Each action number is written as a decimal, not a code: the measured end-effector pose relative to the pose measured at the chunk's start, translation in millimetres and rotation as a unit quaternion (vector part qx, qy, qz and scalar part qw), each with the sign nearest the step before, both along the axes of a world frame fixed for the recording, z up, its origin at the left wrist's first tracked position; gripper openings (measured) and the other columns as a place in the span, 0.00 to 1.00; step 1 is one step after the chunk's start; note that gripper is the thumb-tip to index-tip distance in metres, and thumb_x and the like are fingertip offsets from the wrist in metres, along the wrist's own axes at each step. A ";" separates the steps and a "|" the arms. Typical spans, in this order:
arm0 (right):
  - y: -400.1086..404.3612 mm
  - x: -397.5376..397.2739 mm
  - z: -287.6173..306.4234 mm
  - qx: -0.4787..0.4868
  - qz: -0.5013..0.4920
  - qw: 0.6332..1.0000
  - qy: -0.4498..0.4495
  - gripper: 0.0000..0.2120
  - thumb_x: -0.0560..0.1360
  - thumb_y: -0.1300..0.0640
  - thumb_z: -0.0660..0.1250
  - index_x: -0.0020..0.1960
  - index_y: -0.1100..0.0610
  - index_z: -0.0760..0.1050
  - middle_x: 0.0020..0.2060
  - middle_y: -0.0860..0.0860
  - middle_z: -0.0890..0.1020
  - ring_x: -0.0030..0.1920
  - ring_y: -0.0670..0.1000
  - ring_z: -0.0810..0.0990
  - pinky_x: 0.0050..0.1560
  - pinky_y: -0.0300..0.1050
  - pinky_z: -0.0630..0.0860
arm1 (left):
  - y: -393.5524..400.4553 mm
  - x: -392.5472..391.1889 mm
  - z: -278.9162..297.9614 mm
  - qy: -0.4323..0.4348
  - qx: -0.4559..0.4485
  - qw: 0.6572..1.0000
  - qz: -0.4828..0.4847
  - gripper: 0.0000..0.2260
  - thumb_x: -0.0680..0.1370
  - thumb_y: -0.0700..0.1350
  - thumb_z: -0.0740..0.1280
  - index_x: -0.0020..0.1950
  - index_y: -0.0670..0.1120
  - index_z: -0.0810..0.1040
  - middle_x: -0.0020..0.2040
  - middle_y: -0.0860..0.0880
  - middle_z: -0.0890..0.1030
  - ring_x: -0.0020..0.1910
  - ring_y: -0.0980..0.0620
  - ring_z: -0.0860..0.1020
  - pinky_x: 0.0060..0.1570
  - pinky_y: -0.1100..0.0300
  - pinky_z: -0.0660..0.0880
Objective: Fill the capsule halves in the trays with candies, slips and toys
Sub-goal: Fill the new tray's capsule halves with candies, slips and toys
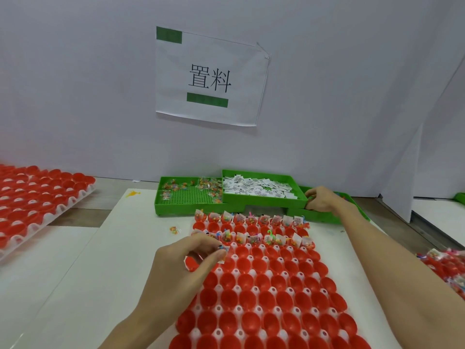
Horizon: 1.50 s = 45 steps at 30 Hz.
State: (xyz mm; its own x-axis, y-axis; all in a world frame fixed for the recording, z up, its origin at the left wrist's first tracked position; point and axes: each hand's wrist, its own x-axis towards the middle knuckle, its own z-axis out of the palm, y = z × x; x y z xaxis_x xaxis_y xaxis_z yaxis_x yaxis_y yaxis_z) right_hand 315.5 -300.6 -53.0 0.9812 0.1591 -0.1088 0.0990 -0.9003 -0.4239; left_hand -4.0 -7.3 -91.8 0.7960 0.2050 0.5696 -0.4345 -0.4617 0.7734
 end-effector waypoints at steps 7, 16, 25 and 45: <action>-4.1 -2.1 -10.3 0.009 0.005 0.998 -0.068 0.13 0.76 0.60 0.74 0.59 0.60 0.82 0.51 0.56 0.84 0.49 0.54 0.81 0.51 0.46 0.77 | -0.4 0.1 0.2 -0.004 0.002 1.000 0.001 0.02 0.73 0.50 0.75 0.43 0.57 0.84 0.40 0.57 0.85 0.38 0.54 0.81 0.42 0.68 0.76; -11.4 -21.7 -9.1 0.105 -0.047 0.976 -0.187 0.07 0.75 0.60 0.75 0.51 0.62 0.86 0.46 0.58 0.87 0.49 0.55 0.83 0.57 0.51 0.79 | 1.4 -0.1 0.9 0.012 0.001 1.000 0.007 0.03 0.73 0.52 0.75 0.45 0.57 0.84 0.40 0.56 0.85 0.40 0.54 0.81 0.42 0.70 0.75; -0.1 -88.4 11.8 0.224 -0.041 0.941 -0.249 0.06 0.77 0.60 0.73 0.53 0.58 0.86 0.45 0.53 0.87 0.46 0.50 0.85 0.57 0.51 0.81 | 2.7 -1.9 5.7 0.051 -0.042 0.998 -0.001 0.05 0.69 0.55 0.77 0.44 0.62 0.87 0.41 0.59 0.87 0.42 0.54 0.84 0.44 0.69 0.77; 88.4 -258.2 10.3 0.375 0.268 0.887 -0.034 0.06 0.76 0.58 0.75 0.52 0.50 0.86 0.46 0.47 0.88 0.48 0.48 0.87 0.52 0.42 0.82 | -13.4 -7.6 8.9 0.047 -0.114 0.992 -0.040 0.06 0.70 0.48 0.80 0.45 0.52 0.88 0.42 0.49 0.87 0.44 0.47 0.86 0.46 0.62 0.81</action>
